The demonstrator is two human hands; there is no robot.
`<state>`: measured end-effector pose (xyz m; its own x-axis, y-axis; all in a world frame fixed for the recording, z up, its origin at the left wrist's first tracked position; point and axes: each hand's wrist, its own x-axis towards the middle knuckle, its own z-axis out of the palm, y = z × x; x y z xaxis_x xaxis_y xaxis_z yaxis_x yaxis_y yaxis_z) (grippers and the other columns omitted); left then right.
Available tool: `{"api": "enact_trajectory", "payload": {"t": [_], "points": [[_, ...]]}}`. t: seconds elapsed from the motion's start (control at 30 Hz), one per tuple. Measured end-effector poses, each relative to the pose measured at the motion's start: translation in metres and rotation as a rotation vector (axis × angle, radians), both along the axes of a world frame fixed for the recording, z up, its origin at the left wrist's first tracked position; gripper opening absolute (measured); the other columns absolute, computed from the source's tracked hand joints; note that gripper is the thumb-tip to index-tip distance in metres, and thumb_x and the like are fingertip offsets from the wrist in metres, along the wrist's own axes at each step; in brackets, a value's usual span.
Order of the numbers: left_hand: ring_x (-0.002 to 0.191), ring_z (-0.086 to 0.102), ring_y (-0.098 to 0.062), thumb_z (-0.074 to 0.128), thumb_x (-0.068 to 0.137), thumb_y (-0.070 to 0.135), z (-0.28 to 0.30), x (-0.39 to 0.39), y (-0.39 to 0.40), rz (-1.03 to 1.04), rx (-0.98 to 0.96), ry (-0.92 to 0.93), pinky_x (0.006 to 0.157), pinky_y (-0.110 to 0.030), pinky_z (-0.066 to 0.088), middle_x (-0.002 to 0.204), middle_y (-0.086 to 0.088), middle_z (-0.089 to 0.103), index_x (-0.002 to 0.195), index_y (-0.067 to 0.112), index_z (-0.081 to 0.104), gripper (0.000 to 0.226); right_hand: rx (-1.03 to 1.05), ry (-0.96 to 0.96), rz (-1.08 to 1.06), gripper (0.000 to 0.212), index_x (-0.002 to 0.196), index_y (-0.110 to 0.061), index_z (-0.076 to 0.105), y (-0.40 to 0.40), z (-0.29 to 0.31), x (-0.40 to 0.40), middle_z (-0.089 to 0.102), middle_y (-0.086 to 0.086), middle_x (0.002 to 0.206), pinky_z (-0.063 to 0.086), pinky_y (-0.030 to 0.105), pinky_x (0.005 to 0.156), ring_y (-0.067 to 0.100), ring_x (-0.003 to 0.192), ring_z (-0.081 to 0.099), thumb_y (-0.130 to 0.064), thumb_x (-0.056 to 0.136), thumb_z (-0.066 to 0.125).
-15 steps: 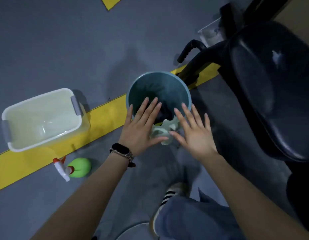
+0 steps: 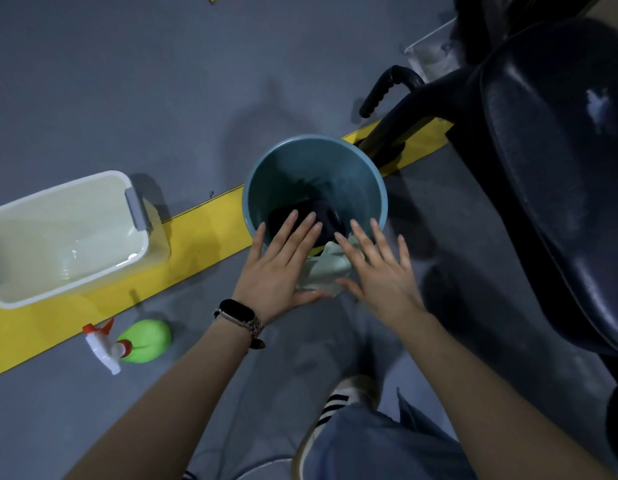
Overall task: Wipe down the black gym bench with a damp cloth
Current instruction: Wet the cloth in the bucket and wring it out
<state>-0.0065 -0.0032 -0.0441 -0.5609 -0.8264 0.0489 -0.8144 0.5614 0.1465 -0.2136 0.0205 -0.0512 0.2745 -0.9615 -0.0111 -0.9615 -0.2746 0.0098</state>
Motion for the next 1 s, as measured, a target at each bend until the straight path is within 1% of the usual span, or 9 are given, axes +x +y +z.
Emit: {"api": "enact_trajectory", "payload": {"t": [0.13, 0.3, 0.5, 0.57, 0.6, 0.67, 0.7, 0.83, 1.0], "points": [[0.144, 0.013, -0.019, 0.038, 0.083, 0.066, -0.013, -0.002, 0.002, 0.007, 0.035, -0.040, 0.113, -0.051, 0.006, 0.155, -0.001, 0.024, 0.148, 0.014, 0.026, 0.085, -0.019, 0.019, 0.033, 0.061, 0.123, -0.024, 0.065, -0.005, -0.005, -0.004, 0.060, 0.006, 0.132, 0.037, 0.066, 0.094, 0.035, 0.127, 0.050, -0.036, 0.066, 0.085], [0.130, 0.045, -0.025, 0.038, 0.089, 0.038, -0.025, -0.005, 0.002, -0.056, -0.027, -0.027, 0.107, -0.055, 0.012, 0.129, -0.004, 0.060, 0.123, 0.012, 0.061, 0.049, -0.032, 0.000, 0.091, 0.053, 0.104, -0.023, 0.075, -0.013, 0.001, -0.006, 0.070, 0.003, 0.113, 0.039, 0.068, 0.088, 0.034, 0.118, 0.058, -0.029, 0.055, 0.092], [0.124, 0.051, -0.023, 0.041, 0.091, 0.033, -0.014, -0.004, -0.003, -0.083, -0.109, 0.007, 0.106, -0.058, 0.018, 0.120, -0.001, 0.065, 0.117, 0.014, 0.066, 0.041, -0.089, -0.029, 0.127, 0.046, 0.097, -0.022, 0.077, -0.017, 0.015, -0.008, 0.072, 0.001, 0.108, 0.041, 0.067, 0.086, 0.032, 0.115, 0.061, -0.029, 0.054, 0.092], [0.125, 0.050, -0.023, 0.038, 0.095, 0.033, -0.002, -0.004, -0.007, -0.078, -0.137, 0.034, 0.106, -0.058, 0.020, 0.121, 0.000, 0.065, 0.117, 0.014, 0.066, 0.040, -0.139, -0.035, 0.125, 0.037, 0.099, -0.024, 0.077, -0.017, 0.026, -0.009, 0.072, -0.001, 0.110, 0.043, 0.064, 0.086, 0.030, 0.115, 0.061, -0.029, 0.064, 0.086], [0.125, 0.050, -0.023, 0.033, 0.099, 0.034, 0.006, -0.004, -0.009, -0.075, -0.149, 0.046, 0.106, -0.058, 0.020, 0.122, 0.001, 0.065, 0.117, 0.015, 0.066, 0.042, -0.174, -0.040, 0.127, 0.027, 0.101, -0.025, 0.076, -0.017, 0.032, -0.011, 0.071, -0.002, 0.111, 0.044, 0.062, 0.087, 0.028, 0.116, 0.060, -0.032, 0.075, 0.074], [0.126, 0.049, -0.023, 0.029, 0.101, 0.034, 0.023, -0.006, -0.015, -0.084, -0.171, 0.073, 0.107, -0.059, 0.020, 0.124, 0.001, 0.063, 0.118, 0.015, 0.065, 0.045, -0.187, -0.045, 0.103, 0.038, 0.104, -0.027, 0.075, -0.018, 0.051, -0.013, 0.070, -0.004, 0.114, 0.046, 0.057, 0.090, 0.025, 0.119, 0.058, -0.037, 0.085, 0.044], [0.127, 0.049, -0.023, 0.032, 0.100, 0.033, 0.034, -0.007, -0.017, -0.090, -0.184, 0.096, 0.107, -0.059, 0.021, 0.124, 0.000, 0.063, 0.118, 0.015, 0.065, 0.042, -0.186, -0.061, 0.089, 0.044, 0.106, -0.026, 0.074, -0.018, 0.062, -0.015, 0.069, -0.004, 0.116, 0.046, 0.056, 0.091, 0.025, 0.120, 0.058, -0.038, 0.085, 0.037], [0.119, 0.056, -0.025, 0.028, 0.100, 0.037, 0.080, -0.014, -0.028, -0.088, -0.202, 0.220, 0.101, -0.058, 0.033, 0.123, -0.001, 0.063, 0.117, 0.019, 0.060, 0.040, -0.251, -0.164, 0.037, 0.041, 0.108, -0.022, 0.073, -0.017, 0.108, -0.021, 0.069, -0.002, 0.115, 0.046, 0.055, 0.093, 0.026, 0.118, 0.060, -0.035, 0.087, 0.040], [0.091, 0.063, -0.023, 0.044, 0.090, 0.032, 0.148, -0.029, -0.041, -0.082, -0.305, 0.354, 0.086, -0.038, 0.039, 0.106, 0.000, 0.067, 0.113, 0.024, 0.053, 0.026, -0.372, -0.319, -0.011, 0.034, 0.106, -0.018, 0.072, -0.012, 0.174, -0.028, 0.070, -0.003, 0.097, 0.054, 0.040, 0.085, 0.024, 0.099, 0.066, -0.031, 0.088, 0.046]]}}
